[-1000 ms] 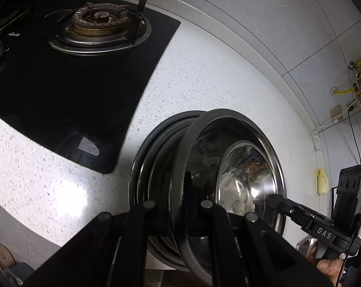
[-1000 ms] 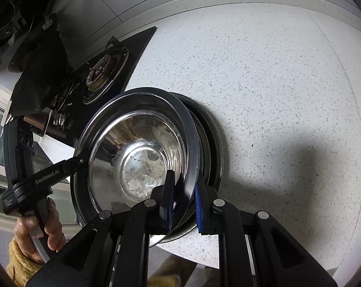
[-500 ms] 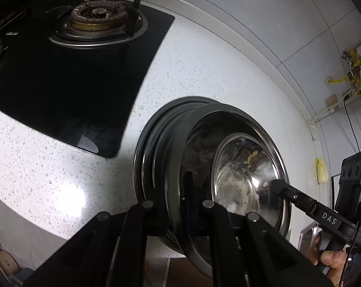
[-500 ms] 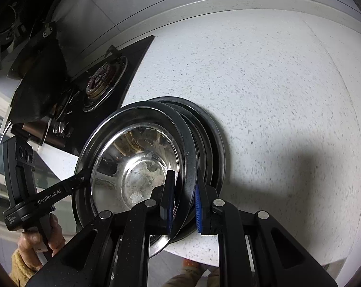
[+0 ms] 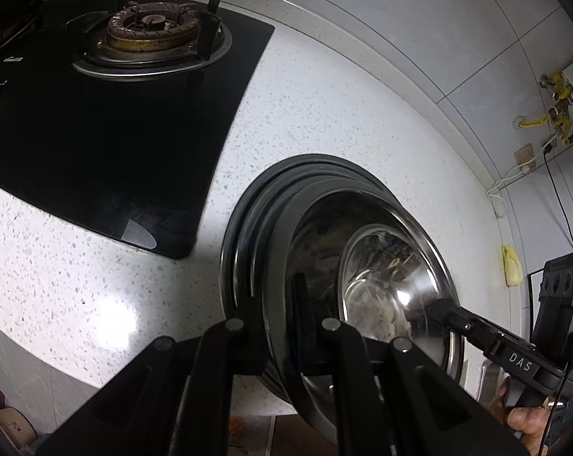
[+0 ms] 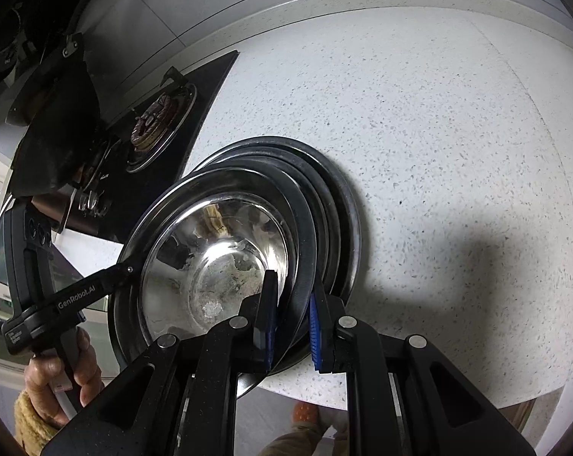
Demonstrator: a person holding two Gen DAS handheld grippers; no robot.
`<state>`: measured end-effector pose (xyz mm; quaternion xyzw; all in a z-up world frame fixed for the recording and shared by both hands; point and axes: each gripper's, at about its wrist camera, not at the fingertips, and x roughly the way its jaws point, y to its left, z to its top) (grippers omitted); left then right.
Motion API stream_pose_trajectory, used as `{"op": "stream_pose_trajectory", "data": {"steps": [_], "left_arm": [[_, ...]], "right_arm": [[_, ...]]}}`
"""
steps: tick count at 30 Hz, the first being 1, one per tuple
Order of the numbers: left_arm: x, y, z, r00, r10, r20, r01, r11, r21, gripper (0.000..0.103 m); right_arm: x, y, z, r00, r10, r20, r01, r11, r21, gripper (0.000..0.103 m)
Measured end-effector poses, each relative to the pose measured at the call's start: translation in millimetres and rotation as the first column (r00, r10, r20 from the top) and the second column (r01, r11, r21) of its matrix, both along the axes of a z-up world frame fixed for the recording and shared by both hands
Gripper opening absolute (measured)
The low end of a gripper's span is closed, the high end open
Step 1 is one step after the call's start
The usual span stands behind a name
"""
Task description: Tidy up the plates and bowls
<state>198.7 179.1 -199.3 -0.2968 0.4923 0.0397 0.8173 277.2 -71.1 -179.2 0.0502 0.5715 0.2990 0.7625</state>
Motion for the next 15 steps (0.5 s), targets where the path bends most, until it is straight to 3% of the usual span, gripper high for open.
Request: {"op": "stream_pose_trajectory", "data": {"steps": [8,15], "left_arm": [[1,-3,1,0.999,-0.038,0.000,0.038,0.999,0.020,0.010],[16,-3,-2,0.999,-0.052,-0.004,0.053,0.997,0.055,0.010]], "right_arm": [[-3,-1,-2,0.999,-0.042,-0.003,0.042,0.999,0.010,0.013],[1,3,-6,0.997,-0.062,0.046,0.062,0.998,0.000,0.013]]}}
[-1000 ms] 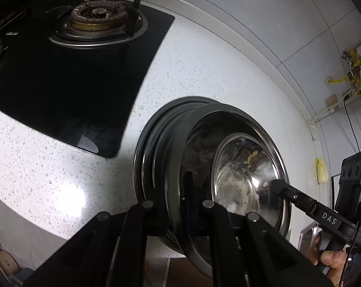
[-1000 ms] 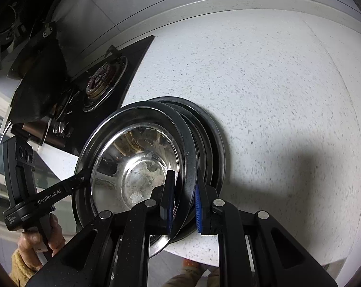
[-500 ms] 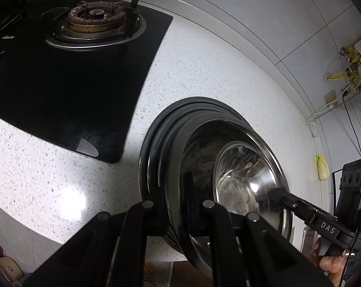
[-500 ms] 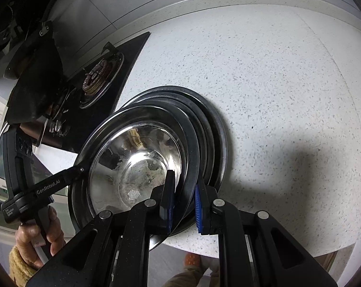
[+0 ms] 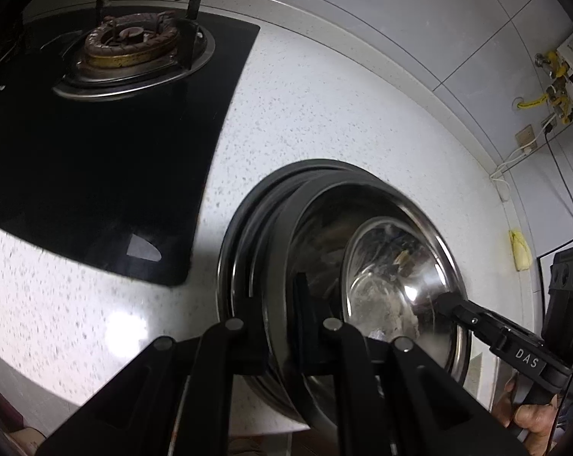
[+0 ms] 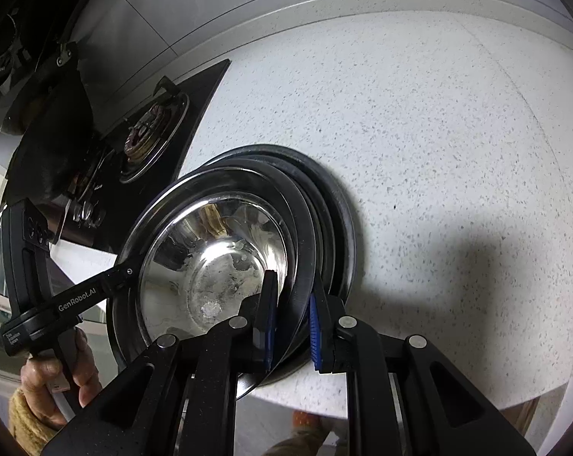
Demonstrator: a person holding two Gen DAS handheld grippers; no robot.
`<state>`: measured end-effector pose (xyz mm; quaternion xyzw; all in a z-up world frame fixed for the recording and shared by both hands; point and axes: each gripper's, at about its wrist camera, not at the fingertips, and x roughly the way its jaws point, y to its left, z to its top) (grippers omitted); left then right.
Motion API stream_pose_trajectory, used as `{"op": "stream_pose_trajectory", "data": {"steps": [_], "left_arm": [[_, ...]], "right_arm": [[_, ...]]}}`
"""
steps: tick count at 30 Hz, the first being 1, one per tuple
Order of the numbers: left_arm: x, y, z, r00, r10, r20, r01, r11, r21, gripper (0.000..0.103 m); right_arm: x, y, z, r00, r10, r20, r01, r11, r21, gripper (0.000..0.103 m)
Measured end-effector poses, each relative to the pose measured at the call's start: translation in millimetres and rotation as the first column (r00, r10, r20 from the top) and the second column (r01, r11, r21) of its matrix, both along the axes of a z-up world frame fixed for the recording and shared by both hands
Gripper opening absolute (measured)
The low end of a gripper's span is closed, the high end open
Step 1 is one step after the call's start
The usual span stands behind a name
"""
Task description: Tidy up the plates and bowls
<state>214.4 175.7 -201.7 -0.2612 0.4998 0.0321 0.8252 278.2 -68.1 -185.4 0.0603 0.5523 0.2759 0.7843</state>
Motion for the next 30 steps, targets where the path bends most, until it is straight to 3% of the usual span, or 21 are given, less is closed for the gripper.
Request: {"op": "stream_pose_trajectory", "data": {"steps": [6,9,11,13,14,17,20,28,30], "left_arm": [[4,-5,-1,0.999,-0.025,0.021,0.024,0.998,0.056,0.010],[3,-5,1,0.999,-0.026,0.038,0.024,0.998,0.065,0.013],[0,-5,6,0.998,-0.023,0.064,0.020,0.998,0.060,0.024],[-6,-6,16,0.996,0.005,0.087,-0.018,0.988,0.154,0.053],[-10,-4,24,0.993,0.011,0.115,-0.030,0.984,0.173,0.055],[-19,1,36,0.989,0.022,0.144,-0.047,0.983,0.177,0.056],[-32,-4,50,0.987,0.012,0.160,-0.054,0.965,0.258,0.058],[-69,-22,78,0.986,0.005,0.165,-0.062,0.938,0.341,0.058],[-79,-30,86,0.987,-0.002,0.163,-0.063,0.917,0.394,0.058]], "right_arm": [[8,-9,-5,0.999,-0.045,0.007,0.045,0.998,0.049,0.014],[8,-19,3,0.997,-0.065,0.036,0.062,0.996,0.069,0.027],[5,-24,10,0.995,-0.077,0.063,0.073,0.995,0.064,0.039],[0,-29,19,0.991,-0.081,0.104,0.076,0.996,0.049,0.045],[-2,-31,23,0.989,-0.085,0.122,0.081,0.996,0.038,0.054],[-13,-43,35,0.977,-0.114,0.181,0.112,0.994,0.022,0.072],[-23,-55,42,0.968,-0.131,0.212,0.132,0.991,0.009,0.077],[-41,-89,59,0.954,-0.196,0.227,0.204,0.979,-0.012,0.080],[-46,-96,64,0.947,-0.204,0.247,0.220,0.975,-0.041,0.080]]}}
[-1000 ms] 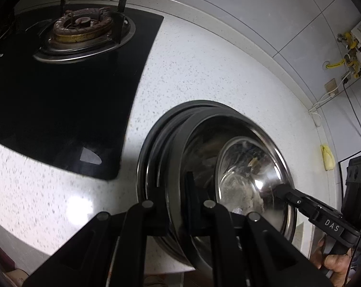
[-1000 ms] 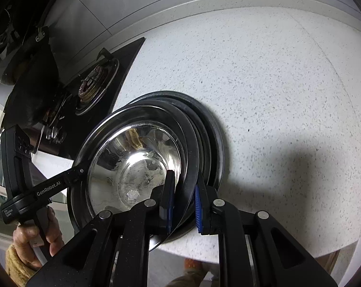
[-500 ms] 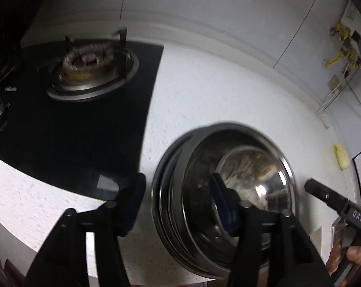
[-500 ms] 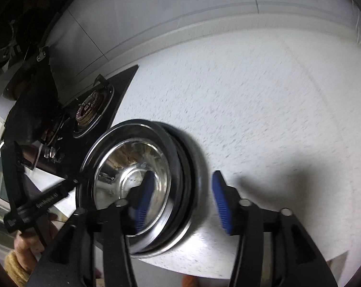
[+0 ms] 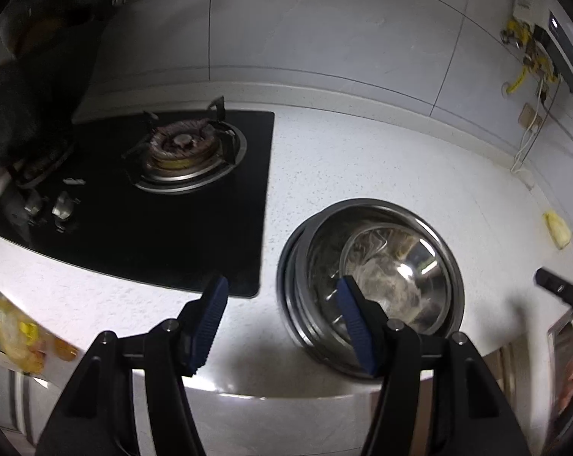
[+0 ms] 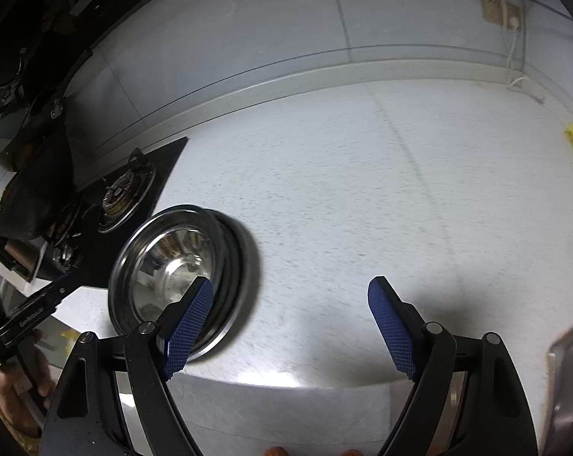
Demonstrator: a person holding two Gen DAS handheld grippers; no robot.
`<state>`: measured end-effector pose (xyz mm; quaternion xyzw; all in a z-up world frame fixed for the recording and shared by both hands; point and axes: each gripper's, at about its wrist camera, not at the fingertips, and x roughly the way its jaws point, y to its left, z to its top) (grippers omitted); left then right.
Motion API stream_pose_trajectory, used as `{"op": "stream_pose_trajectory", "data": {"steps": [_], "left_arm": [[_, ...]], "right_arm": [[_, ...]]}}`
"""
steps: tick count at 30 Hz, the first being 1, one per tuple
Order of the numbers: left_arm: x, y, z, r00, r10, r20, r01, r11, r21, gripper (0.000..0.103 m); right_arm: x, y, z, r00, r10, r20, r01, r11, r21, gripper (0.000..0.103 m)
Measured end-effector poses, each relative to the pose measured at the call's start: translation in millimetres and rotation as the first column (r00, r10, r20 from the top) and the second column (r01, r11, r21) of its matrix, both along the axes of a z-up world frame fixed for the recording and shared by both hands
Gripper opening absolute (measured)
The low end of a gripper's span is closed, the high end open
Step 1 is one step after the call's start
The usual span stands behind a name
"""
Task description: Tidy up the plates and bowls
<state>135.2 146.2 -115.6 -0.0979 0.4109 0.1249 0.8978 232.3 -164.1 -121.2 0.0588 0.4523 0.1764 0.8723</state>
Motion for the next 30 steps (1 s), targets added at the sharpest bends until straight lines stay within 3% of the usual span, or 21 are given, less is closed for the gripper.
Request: {"op": "stream_pose_trajectory", "data": {"steps": [9,14,21,30], "left_arm": [[-38,-20,21,0.999,-0.006,0.046,0.005,1.000,0.021,0.058],[-54,-23,31,0.997,0.010,0.078,-0.010,1.000,-0.001,0.058],[-80,-30,52,0.992,0.010,0.128,-0.008,1.000,-0.016,0.058],[-109,-41,62,0.992,-0.027,0.122,0.026,1.000,0.004,0.058]], "right_arm": [[-31,-43,16,0.997,-0.029,0.074,0.039,0.990,-0.138,0.093],[-45,-61,20,0.997,-0.016,0.074,0.026,0.989,-0.142,0.101],[-66,-71,29,0.996,0.005,0.085,0.005,0.993,-0.119,0.101],[-93,-74,45,0.992,0.024,0.123,-0.010,0.994,-0.111,0.101]]}}
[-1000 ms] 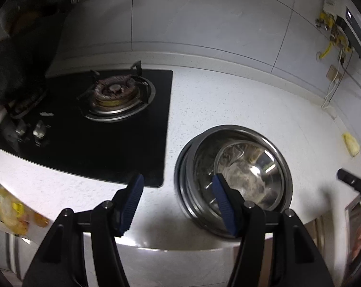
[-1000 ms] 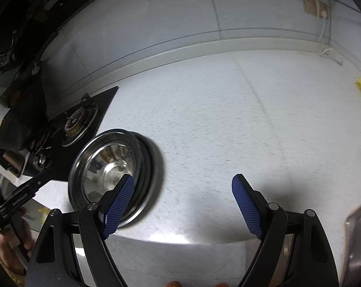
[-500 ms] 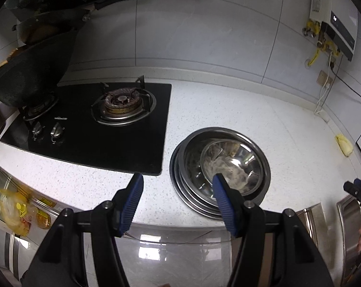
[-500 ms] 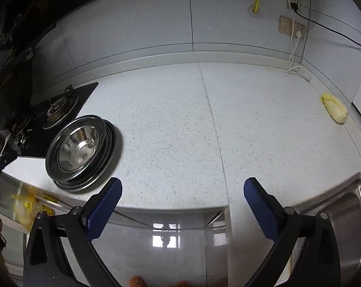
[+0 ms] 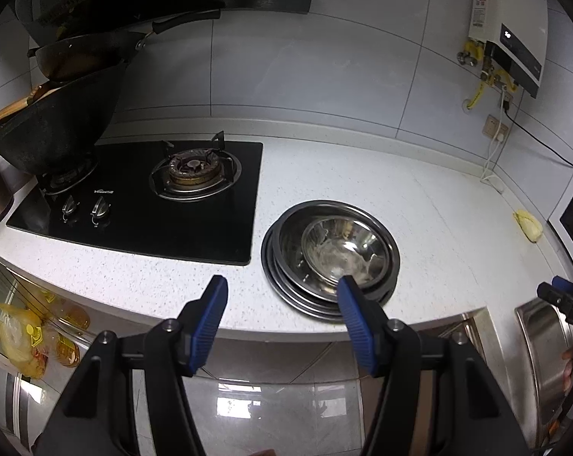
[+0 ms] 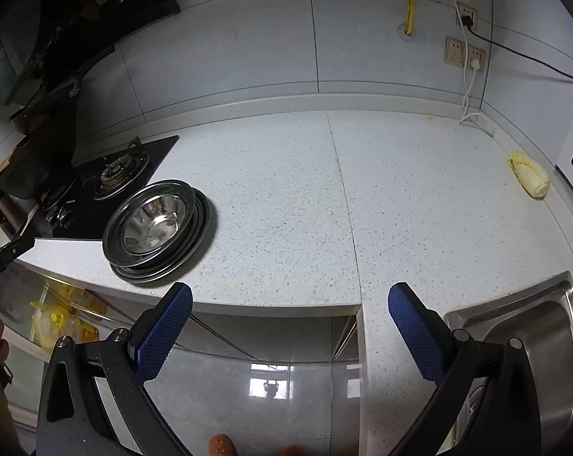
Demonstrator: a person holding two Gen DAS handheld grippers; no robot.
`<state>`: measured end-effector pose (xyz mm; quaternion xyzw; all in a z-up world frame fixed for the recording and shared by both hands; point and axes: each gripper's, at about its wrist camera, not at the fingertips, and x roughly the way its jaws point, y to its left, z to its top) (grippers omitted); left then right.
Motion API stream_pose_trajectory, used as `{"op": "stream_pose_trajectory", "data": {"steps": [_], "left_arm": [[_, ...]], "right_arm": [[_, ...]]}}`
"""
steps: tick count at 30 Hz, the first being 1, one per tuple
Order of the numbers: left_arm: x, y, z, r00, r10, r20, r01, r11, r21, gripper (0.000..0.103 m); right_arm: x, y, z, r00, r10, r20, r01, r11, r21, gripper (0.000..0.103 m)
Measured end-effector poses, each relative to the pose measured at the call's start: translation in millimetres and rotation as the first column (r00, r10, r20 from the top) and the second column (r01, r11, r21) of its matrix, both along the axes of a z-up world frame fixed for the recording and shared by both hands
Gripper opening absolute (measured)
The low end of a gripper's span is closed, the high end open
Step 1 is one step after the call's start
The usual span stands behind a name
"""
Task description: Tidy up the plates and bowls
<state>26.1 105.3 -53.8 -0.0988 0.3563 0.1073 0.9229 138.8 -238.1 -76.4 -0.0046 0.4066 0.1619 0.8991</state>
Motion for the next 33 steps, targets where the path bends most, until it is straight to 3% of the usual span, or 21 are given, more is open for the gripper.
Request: {"op": "stream_pose_trajectory", "data": {"steps": [28,33], "left_arm": [[-21,-26,31,0.992,-0.093,0.086,0.085,0.992,0.093,0.058],[-24,-22,34,0.991,-0.097,0.095,0.091,0.994,0.066,0.058]], "right_arm": [[-39,-21,41,0.990,-0.081,0.117,0.081,0.997,0.011,0.101],[-38,-19,41,0.991,-0.072,0.114,0.072,0.997,0.010,0.101]]}}
